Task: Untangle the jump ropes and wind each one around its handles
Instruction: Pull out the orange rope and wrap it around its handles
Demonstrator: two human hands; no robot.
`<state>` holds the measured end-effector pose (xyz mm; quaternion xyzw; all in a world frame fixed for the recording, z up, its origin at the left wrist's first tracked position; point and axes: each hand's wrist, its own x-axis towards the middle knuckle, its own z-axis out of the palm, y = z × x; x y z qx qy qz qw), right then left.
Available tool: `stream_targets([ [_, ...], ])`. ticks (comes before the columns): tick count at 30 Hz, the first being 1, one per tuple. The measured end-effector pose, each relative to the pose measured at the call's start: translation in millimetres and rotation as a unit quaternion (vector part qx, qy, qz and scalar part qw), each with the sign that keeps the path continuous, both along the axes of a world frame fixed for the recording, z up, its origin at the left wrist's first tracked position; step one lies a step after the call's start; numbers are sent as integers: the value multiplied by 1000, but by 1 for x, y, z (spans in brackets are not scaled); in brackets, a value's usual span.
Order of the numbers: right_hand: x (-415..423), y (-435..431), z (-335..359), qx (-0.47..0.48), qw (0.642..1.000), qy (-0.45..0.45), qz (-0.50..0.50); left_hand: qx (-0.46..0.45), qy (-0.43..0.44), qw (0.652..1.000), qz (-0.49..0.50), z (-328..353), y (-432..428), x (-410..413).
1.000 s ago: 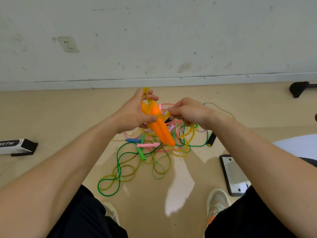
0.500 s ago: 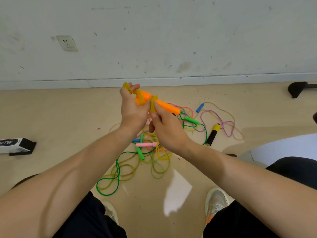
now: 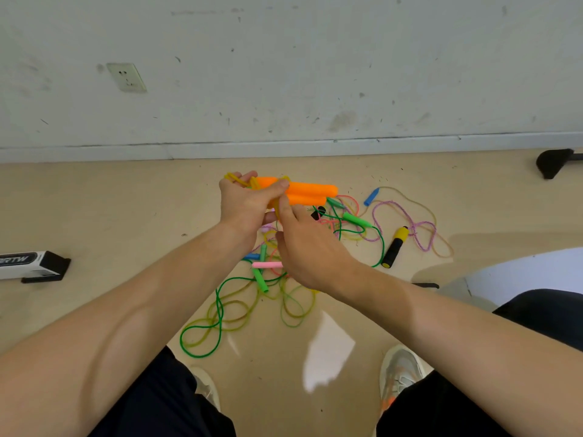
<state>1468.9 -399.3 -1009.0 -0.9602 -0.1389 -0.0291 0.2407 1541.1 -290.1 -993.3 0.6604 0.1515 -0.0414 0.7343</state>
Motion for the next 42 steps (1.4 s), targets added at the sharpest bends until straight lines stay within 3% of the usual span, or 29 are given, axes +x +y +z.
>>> stream_targets([
  [3, -5, 2, -1, 114, 993, -2, 10, -32, 10, 999, 19, 4, 5, 7],
  [6, -2, -2, -4, 236, 968, 52, -64, -78, 24, 996, 25, 13, 9, 12],
  [12, 25, -42, -10, 230, 959, 157, -58, -104, 38, 993, -48, 21, 17, 10],
  [16, 35, -67, -9, 184, 967, 163, -74, -84, 45, 987, -131, 26, 22, 9],
  [20, 42, -81, -4, 91, 979, 174, -64, 3, 23, 967, -255, 32, 26, 6],
  [26, 49, -84, 11, 191, 955, 223, -52, 195, -44, 916, -347, 24, 23, -4],
  [29, 48, -75, 20, 326, 892, 306, -73, 268, -76, 899, -336, 19, 22, -3],
  [32, 41, -70, 27, 430, 820, 365, -96, 288, -106, 906, -292, 20, 27, 4],
  [34, 34, -65, 33, 416, 829, 363, -88, 306, -136, 903, -268, 18, 30, 8],
  [36, 28, -55, 36, 417, 840, 334, -96, 370, -182, 877, -246, 16, 30, 10],
  [38, 22, -41, 38, 478, 817, 299, -119, 410, -214, 863, -204, 13, 25, 10],
  [42, 9, -23, 31, 552, 774, 287, -119, 345, -215, 908, -102, 6, 21, 15],
])
